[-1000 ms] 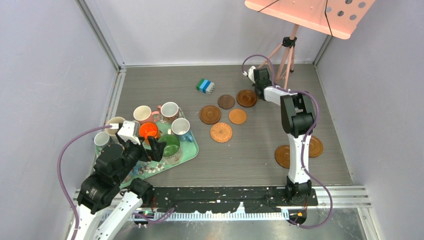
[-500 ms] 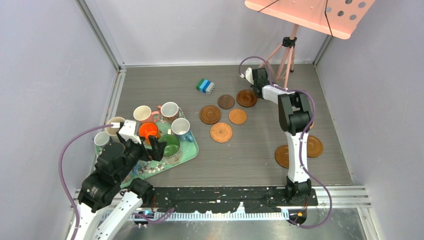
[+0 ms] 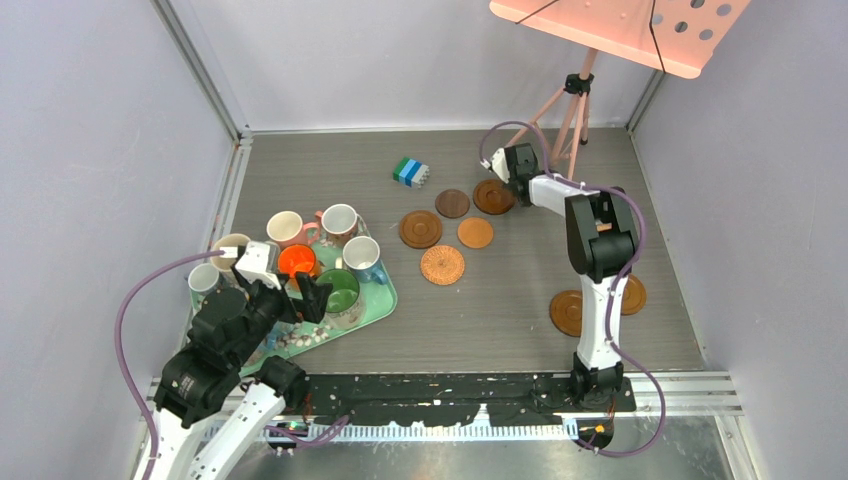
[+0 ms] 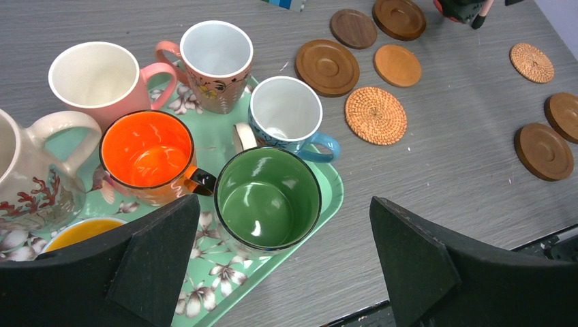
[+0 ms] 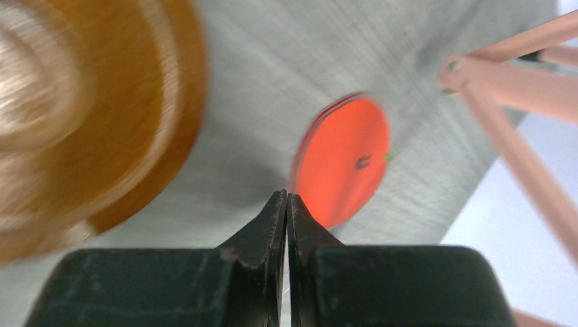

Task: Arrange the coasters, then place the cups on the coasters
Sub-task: Move the coaster to the center of the board.

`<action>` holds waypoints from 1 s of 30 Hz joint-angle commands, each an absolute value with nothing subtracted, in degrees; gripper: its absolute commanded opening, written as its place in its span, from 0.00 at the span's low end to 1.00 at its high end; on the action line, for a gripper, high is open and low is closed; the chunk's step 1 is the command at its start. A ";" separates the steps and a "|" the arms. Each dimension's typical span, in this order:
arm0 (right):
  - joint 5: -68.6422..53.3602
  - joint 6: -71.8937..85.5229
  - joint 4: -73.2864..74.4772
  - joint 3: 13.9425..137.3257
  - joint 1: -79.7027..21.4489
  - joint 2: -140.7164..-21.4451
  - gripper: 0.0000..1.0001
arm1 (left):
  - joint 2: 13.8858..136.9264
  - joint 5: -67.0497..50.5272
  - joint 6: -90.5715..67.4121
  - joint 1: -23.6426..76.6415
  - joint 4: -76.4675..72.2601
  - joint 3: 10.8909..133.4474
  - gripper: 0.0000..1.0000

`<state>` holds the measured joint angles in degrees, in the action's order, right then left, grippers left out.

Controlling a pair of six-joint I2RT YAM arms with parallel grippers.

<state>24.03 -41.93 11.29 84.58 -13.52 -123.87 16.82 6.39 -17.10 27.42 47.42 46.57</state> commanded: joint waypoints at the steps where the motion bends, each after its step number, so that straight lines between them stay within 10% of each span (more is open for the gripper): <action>1: 16.06 -31.17 22.35 80.63 -15.45 -115.63 0.10 | 15.29 6.55 -16.00 27.51 45.18 46.41 0.99; 30: 38.33 -58.14 -9.43 89.47 -16.70 -128.34 0.10 | 16.52 6.19 -15.91 27.53 45.11 46.05 0.99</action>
<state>36.29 -53.89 -5.26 83.79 -17.41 -126.10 15.40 7.22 -16.93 27.42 47.35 46.15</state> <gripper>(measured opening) 0.098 0.992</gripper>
